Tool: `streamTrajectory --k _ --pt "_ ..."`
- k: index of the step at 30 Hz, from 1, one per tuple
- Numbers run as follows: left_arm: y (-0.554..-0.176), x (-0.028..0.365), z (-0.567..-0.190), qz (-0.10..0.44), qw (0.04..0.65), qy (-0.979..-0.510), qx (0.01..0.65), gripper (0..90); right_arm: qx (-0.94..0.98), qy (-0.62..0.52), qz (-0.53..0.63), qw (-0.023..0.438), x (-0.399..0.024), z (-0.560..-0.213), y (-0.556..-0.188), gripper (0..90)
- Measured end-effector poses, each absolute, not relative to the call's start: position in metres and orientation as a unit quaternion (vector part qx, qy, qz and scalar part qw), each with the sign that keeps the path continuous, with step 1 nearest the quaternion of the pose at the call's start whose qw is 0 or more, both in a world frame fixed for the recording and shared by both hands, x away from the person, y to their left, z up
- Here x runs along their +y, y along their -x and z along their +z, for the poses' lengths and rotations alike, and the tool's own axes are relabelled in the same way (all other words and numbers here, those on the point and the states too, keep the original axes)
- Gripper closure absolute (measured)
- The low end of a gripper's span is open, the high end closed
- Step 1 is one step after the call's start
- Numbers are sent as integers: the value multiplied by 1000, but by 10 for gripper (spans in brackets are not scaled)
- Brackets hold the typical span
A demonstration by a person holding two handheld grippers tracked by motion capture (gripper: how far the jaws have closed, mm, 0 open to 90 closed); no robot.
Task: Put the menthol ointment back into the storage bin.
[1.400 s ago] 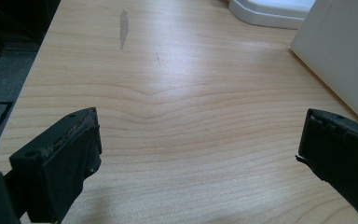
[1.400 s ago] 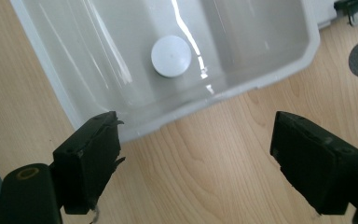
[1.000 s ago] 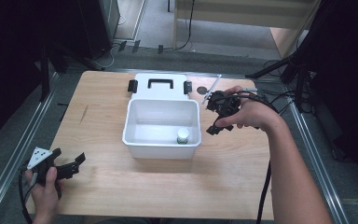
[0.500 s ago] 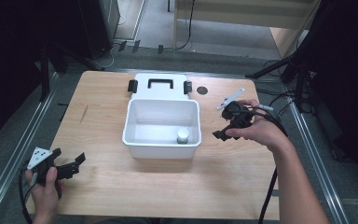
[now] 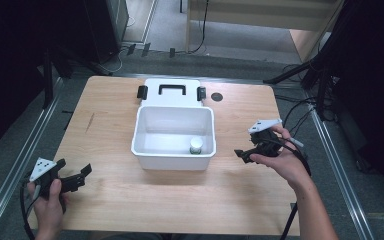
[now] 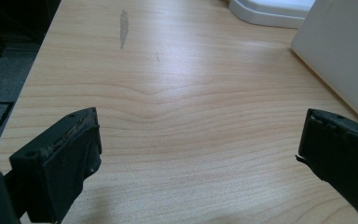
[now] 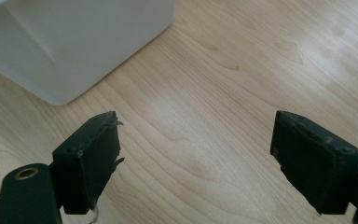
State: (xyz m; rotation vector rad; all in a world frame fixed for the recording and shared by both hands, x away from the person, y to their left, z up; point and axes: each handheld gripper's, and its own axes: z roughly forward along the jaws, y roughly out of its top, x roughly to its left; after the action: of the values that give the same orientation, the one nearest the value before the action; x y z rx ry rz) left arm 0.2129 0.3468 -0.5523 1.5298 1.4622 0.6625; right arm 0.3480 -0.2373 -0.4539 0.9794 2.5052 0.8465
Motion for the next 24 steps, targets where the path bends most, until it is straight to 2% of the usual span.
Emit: streamTrajectory --k 24 --pt "-213 346 -552 269 444 -618 590 0 770 -443 397 229 -308 -521 -296 180"
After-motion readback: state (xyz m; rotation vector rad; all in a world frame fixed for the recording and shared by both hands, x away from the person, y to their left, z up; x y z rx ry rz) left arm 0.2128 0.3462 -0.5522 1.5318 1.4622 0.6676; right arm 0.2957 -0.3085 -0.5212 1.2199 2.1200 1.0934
